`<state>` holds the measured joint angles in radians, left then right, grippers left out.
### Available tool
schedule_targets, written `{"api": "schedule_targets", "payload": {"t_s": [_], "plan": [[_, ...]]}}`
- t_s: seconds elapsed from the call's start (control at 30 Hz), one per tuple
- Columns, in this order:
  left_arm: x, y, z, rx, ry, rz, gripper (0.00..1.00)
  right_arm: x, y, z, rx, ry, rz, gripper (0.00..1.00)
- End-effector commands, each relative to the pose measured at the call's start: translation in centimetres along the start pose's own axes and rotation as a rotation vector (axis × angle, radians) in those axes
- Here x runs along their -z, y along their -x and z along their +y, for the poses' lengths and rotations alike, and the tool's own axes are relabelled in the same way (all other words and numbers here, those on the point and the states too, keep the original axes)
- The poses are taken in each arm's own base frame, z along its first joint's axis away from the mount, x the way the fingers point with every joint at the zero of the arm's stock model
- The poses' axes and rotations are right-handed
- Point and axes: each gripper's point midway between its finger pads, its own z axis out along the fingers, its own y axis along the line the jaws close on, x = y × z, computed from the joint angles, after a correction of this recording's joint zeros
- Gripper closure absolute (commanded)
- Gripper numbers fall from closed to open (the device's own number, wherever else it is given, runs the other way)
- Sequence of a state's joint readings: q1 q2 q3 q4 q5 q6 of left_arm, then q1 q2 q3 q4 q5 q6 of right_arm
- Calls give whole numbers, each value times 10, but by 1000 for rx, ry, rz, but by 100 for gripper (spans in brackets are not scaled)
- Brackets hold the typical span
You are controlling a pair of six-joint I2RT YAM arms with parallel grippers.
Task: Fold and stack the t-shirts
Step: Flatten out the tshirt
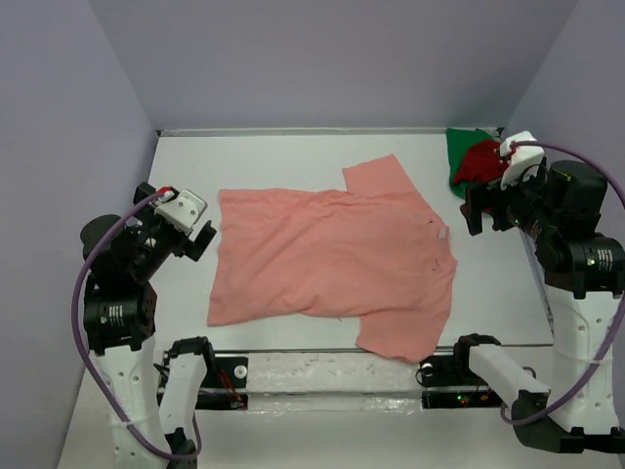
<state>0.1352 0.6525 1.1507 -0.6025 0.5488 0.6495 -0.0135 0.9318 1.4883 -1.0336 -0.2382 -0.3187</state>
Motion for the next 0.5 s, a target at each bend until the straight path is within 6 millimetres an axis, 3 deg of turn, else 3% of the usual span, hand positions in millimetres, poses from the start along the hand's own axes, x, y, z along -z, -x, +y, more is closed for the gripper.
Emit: {"api": "schedule_targets", "payload": {"t_s": [0.0,0.1,0.17,0.27,0.3,0.33,0.4,0.43,0.47], "plan": [[-5,40,10,-30,-47,-98,1,-11,33,-34,-2,-126,-31,0],[-22,52,26,-10,-57,-108,1,-42,37,-42,-17,-110,1,0],[-43,47,37,44,-58,-96,1,-69,28,-32,-30,-24,32,0],[-74,23,31,145,-116,-77,1,-103,7,-15,-61,104,92,0],[-85,2,20,191,-152,-40,1,-112,0,-11,-68,131,108,2],[-93,-6,11,212,-198,-33,1,-120,-7,0,-74,201,121,9],[-118,-37,-8,275,-265,49,1,-145,-31,8,-96,270,194,61],[-131,-57,-18,299,-310,112,1,-152,-40,10,-102,287,226,92],[-138,-66,-24,310,-332,144,1,-159,-46,10,-110,302,252,100]]}}
